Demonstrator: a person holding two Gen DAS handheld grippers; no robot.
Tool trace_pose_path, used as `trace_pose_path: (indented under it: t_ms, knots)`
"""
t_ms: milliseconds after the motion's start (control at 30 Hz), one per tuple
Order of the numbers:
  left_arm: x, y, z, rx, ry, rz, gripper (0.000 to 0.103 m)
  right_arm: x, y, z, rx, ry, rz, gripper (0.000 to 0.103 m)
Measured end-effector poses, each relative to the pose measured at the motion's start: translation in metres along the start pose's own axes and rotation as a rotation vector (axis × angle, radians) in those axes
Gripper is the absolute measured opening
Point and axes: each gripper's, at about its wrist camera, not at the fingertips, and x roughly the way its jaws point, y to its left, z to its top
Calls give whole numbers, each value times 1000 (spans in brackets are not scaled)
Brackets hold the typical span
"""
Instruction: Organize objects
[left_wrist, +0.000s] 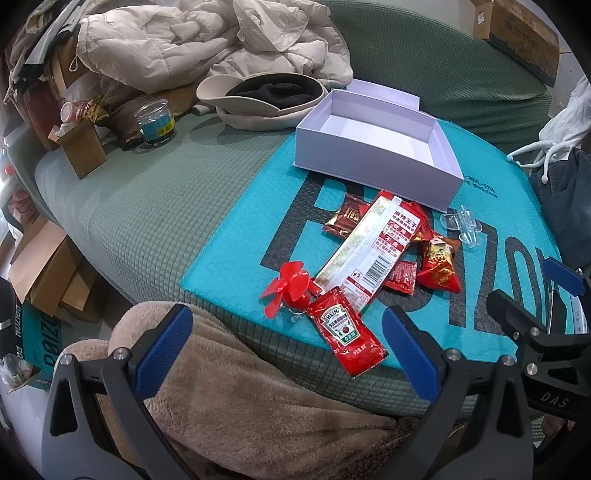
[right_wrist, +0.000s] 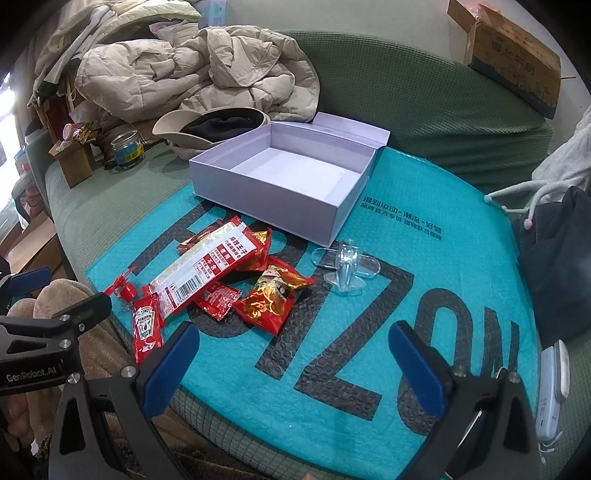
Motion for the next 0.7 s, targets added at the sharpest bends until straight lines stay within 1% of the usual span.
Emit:
trace_pose_path:
  t_ms: [433,533,700]
  knots:
    - [5,-1,2,12,12,10,103,8,-2,-1,-2,28,28,103]
    - [5,5,2,-5,9,13,103,10,0,-3,-9,34,36,103]
    - [9,11,3,-12,24,12,103,15,5,-4,-33,47,80,103]
